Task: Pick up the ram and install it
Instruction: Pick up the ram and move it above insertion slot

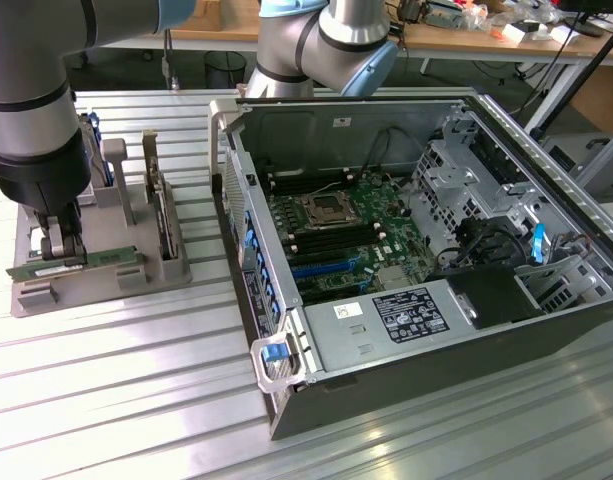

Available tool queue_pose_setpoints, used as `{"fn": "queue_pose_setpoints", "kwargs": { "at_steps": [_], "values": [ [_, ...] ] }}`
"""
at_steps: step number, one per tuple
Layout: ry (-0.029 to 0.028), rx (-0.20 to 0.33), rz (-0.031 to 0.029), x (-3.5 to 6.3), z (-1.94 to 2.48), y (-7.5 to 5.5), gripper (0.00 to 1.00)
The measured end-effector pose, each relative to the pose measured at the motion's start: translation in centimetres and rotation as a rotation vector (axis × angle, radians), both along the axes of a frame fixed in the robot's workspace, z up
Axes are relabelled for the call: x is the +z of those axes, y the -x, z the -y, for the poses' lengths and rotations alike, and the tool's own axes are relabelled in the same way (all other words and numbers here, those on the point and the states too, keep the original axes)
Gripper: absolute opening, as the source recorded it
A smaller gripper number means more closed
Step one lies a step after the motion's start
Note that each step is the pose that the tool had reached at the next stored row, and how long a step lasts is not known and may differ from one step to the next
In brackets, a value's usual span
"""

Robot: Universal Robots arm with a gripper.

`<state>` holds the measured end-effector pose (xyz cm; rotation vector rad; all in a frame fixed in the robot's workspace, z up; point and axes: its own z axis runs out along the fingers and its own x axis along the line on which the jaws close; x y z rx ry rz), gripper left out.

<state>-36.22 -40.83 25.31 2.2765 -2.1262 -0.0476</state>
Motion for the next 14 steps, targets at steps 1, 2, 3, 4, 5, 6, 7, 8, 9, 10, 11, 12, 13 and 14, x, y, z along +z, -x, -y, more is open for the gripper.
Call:
{"fn": "queue_pose_setpoints", "kwargs": {
  "at_steps": [1, 2, 3, 4, 5, 6, 7, 8, 9, 10, 11, 12, 13, 14],
  "values": [
    [0.0, 0.0, 0.0, 0.04, 0.0, 0.0, 0.12],
    [0.0, 0.0, -0.0001, 0.07, 0.0, 0.0, 0.12],
    [0.0, 0.0, 0.0, 0.08, 0.0, 0.0, 0.12],
    [0.0, 0.0, 0.0, 0.09, 0.0, 0.0, 0.12],
    [0.0, 0.0, 0.0, 0.11, 0.0, 0.0, 0.12],
    [0.0, 0.0, 0.0, 0.12, 0.0, 0.0, 0.12],
    [0.0, 0.0, 0.0, 0.18, 0.0, 0.0, 0.12],
    [0.0, 0.0, 0.0, 0.21, 0.0, 0.0, 0.12],
    [0.0, 0.0, 0.0, 0.22, 0.0, 0.0, 0.12],
    [0.0, 0.0, 0.0, 0.24, 0.0, 0.0, 0.12],
    [0.0, 0.0, 0.0, 0.26, 0.0, 0.0, 0.12],
    [0.0, 0.0, 0.0, 0.28, 0.0, 0.0, 0.12],
    [0.0, 0.0, 0.0, 0.3, 0.0, 0.0, 0.12],
    [0.0, 0.0, 0.0, 0.32, 0.0, 0.0, 0.12]
  ]
}}
